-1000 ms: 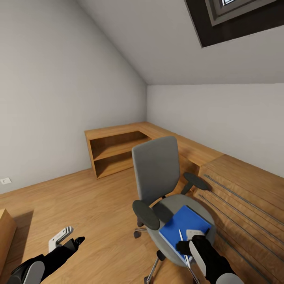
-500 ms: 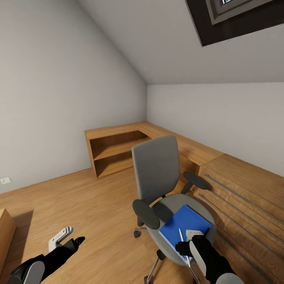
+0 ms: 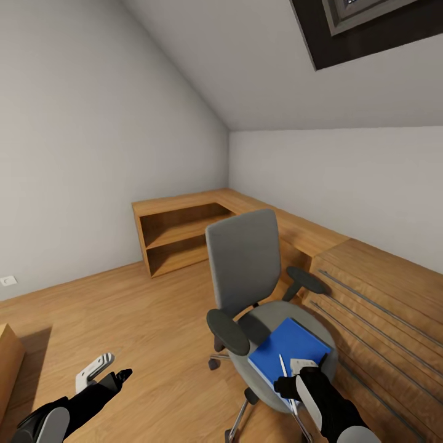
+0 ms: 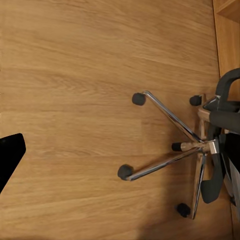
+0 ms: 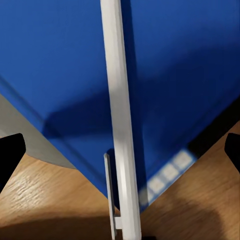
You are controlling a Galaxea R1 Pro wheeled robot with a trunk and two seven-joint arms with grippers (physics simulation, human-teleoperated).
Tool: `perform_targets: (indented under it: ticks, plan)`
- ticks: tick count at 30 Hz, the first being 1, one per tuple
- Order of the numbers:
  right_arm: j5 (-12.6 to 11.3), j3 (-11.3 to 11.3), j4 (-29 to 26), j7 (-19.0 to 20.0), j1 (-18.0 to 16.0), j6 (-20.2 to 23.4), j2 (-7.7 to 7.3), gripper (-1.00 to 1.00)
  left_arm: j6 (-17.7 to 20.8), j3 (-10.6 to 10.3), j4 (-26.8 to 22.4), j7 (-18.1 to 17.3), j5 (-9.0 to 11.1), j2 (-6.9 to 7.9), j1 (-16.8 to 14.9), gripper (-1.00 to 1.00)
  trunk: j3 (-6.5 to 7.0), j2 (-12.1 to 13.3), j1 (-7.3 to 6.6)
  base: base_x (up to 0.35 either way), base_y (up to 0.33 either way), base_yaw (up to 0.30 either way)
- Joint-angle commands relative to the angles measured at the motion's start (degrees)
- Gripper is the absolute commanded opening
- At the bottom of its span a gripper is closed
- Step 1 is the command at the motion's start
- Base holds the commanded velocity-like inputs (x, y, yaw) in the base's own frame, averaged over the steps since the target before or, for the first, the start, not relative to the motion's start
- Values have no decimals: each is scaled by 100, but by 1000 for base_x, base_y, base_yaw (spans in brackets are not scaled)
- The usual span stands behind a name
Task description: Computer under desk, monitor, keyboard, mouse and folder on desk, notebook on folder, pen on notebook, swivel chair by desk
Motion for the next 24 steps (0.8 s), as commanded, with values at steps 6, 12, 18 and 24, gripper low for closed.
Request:
perform_targets:
  ticks: [6, 12, 18, 24]
  plan:
    - [-61, 4, -8, -53, -2, 22, 0, 100, 26, 10, -7, 30, 61, -4, -5, 100, -6, -3, 0, 0, 0, 0]
    - [-61, 2, -8, -50, -2, 22, 0, 100, 21, 8, -7, 39, 61, -11, -5, 100, -42, -83, 44, 0, 0, 0]
    - [-64, 2, -8, -49, -2, 27, 0, 100, 24, 7, -7, 30, 61, -7, -5, 100, -96, -204, 109, 0, 0, 0]
    - [-65, 3, -8, -54, -2, 30, 0, 100, 26, 14, -7, 27, 61, -5, -5, 100, -96, -204, 109, 0, 0, 0]
